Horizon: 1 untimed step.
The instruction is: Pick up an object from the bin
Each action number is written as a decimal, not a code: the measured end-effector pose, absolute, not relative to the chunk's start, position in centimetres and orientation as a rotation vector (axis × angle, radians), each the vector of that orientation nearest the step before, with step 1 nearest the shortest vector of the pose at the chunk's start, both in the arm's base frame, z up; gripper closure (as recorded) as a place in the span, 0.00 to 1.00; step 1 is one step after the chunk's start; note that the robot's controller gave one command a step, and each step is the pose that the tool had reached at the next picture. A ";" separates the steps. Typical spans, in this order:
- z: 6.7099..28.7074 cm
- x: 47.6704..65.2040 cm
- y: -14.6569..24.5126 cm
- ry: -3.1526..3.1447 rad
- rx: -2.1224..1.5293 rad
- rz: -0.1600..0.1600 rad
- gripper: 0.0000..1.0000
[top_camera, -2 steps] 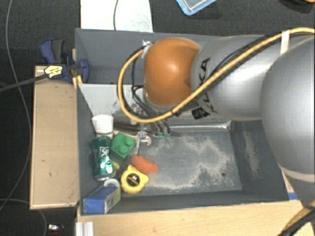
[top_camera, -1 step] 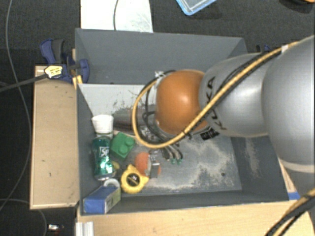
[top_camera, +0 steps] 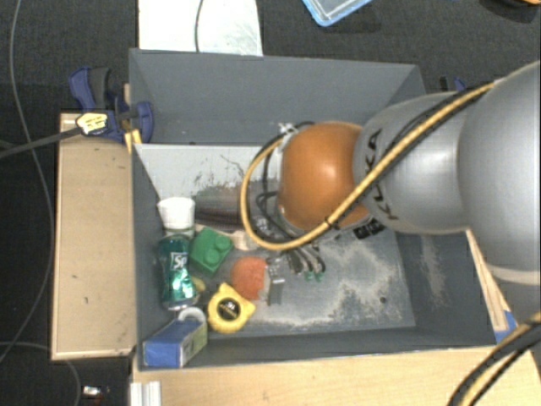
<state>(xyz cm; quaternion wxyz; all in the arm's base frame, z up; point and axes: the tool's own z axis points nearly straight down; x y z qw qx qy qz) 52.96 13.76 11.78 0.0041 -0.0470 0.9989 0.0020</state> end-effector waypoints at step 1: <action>8.0 53.4 12.6 3.125 -0.256 0.003 0.00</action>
Offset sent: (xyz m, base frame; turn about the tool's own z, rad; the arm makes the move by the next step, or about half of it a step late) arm -0.0024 -0.0027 -0.0478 0.0210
